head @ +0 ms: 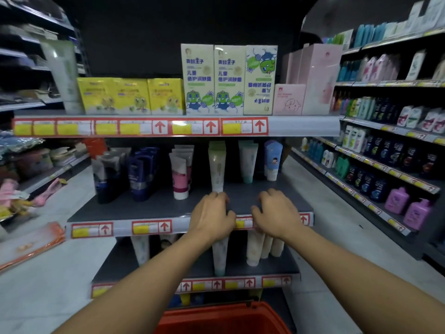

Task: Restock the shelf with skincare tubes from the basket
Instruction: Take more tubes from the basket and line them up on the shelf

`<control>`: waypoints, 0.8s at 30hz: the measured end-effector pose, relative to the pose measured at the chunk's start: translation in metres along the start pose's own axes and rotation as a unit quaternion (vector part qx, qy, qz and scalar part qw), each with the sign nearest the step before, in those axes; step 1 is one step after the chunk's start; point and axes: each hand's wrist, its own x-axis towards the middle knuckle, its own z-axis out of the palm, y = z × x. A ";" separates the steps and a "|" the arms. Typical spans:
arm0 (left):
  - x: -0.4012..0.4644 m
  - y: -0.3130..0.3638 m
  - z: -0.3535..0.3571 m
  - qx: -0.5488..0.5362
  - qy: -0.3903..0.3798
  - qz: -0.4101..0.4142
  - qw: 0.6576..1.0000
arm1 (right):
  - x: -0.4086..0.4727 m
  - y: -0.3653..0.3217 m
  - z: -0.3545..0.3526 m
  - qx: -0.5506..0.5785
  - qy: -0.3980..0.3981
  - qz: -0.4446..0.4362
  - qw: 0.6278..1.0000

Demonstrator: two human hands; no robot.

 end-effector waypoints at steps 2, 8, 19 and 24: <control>-0.015 -0.011 -0.004 0.002 0.009 -0.005 1.000 | -0.011 -0.016 0.004 0.002 0.016 -0.009 1.000; -0.061 -0.042 -0.005 0.001 0.001 -0.029 1.000 | -0.039 -0.057 0.026 0.015 0.022 -0.049 0.998; -0.134 -0.092 0.046 0.001 -0.079 -0.122 0.989 | -0.107 -0.072 0.116 0.037 -0.079 -0.071 0.994; -0.159 -0.113 0.089 -0.003 -0.132 -0.168 0.977 | -0.142 -0.060 0.169 0.038 -0.168 -0.036 0.984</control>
